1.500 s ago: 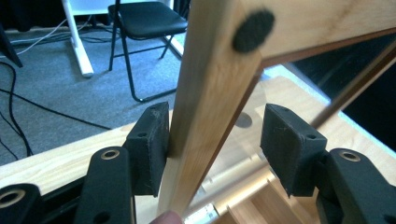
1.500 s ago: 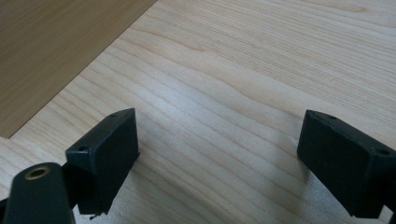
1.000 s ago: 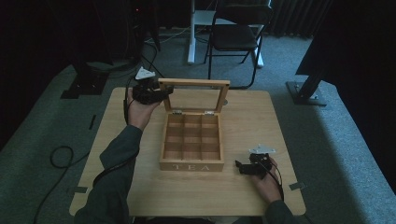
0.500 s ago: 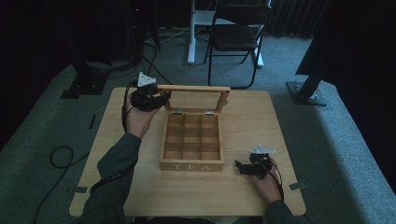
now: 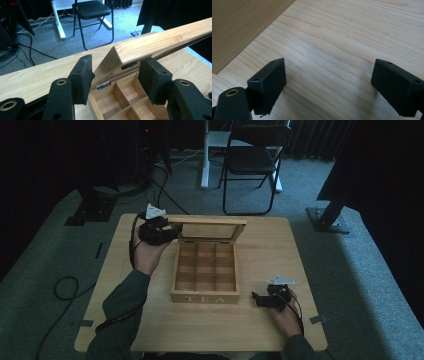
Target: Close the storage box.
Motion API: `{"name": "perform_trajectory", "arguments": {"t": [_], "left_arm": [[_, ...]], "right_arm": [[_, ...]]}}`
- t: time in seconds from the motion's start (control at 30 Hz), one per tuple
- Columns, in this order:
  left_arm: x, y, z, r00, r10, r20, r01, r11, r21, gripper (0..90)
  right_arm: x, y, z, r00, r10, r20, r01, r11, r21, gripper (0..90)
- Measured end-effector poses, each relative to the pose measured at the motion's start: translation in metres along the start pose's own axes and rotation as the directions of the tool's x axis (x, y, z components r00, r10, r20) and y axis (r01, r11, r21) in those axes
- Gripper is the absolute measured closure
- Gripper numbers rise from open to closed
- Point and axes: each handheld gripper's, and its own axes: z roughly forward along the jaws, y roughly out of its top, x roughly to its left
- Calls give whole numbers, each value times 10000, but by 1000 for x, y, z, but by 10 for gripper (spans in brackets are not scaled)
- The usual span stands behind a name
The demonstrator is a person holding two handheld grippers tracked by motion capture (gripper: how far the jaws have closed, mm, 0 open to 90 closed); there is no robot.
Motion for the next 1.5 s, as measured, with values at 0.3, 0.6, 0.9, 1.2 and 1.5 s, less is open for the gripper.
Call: {"name": "perform_trajectory", "arguments": {"t": [0.3,0.6,0.9,1.2,1.5], "left_arm": [[-6,-8,-3,9999,-41,-149,41,10000,-19,447],[-10,-14,-5,9999,-96,-85,96,10000,24,435],[-14,-21,-9,9999,-139,63,138,9998,149,432],[-14,-29,-12,9993,-281,242,276,9994,192,424],[-16,-35,-18,9977,-542,406,537,9985,117,423]], "right_arm": [[0,0,0,10000,32,11,-32,10000,10,122],[1,0,0,10000,47,30,-47,10000,12,122],[1,0,0,10000,57,35,-57,10000,8,122],[1,0,0,10000,67,32,-67,10000,14,122],[1,-1,-1,9999,90,49,-90,10000,16,122]]}}
